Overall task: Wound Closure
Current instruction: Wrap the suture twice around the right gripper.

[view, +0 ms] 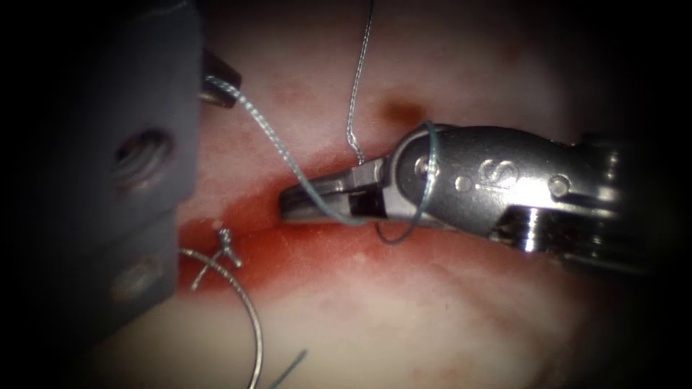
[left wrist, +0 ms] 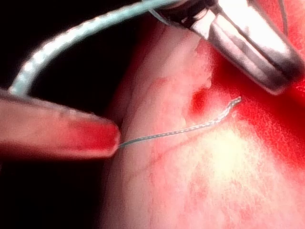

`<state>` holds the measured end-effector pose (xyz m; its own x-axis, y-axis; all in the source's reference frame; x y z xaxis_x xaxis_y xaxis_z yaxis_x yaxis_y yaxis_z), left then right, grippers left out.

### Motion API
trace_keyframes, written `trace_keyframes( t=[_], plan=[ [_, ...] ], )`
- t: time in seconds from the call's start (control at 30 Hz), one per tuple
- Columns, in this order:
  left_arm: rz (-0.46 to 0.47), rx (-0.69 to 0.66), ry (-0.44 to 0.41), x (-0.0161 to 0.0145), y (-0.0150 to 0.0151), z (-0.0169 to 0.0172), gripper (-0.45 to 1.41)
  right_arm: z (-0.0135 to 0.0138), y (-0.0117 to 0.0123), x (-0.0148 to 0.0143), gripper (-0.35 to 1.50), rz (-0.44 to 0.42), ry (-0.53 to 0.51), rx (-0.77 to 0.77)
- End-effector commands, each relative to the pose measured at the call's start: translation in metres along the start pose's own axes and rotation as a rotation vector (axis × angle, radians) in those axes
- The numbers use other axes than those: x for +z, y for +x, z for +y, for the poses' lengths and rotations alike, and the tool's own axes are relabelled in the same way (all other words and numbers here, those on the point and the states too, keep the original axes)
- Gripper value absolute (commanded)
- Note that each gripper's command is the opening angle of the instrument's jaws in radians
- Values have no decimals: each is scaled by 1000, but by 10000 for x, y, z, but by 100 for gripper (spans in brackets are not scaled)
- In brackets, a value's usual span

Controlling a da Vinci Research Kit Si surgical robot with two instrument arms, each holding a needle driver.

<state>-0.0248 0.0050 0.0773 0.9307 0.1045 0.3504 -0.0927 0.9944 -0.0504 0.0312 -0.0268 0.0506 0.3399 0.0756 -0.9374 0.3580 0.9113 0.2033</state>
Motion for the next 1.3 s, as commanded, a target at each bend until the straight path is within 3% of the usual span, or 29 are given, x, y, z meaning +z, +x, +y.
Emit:
trace_keyframes(
  t=[0.03,0.23,0.27,0.37,0.4,0.47,0.67,0.87,1.03,1.1,1.3],
  plan=[
    [-18,-17,-20,1,-2,13,-45,6,9,11,-35,39,27,0],
    [-31,-77,-24,21,1,9,-45,3,15,18,-35,284,42,89],
    [-12,-102,19,30,4,4,-45,5,14,15,-35,402,-14,143],
    [-19,-131,63,43,8,-4,-45,8,12,12,-35,586,-40,259],
    [-20,-149,98,50,11,-9,-45,10,10,11,-35,685,-67,335],
    [-33,-161,140,56,13,-16,-45,12,7,10,-35,792,-146,404],
    [-57,-185,184,58,13,-23,-45,18,4,5,-35,819,-229,406],
    [-63,-201,221,58,1,-33,-45,23,10,10,-35,802,-472,432],
    [-65,-199,236,56,-6,-39,-45,27,14,7,-35,788,-583,440],
    [-67,-200,241,56,-9,-41,-45,28,15,7,-35,757,-639,419],
    [-67,-197,242,56,-22,-46,-45,29,26,16,-35,547,-750,388]
  ],
)
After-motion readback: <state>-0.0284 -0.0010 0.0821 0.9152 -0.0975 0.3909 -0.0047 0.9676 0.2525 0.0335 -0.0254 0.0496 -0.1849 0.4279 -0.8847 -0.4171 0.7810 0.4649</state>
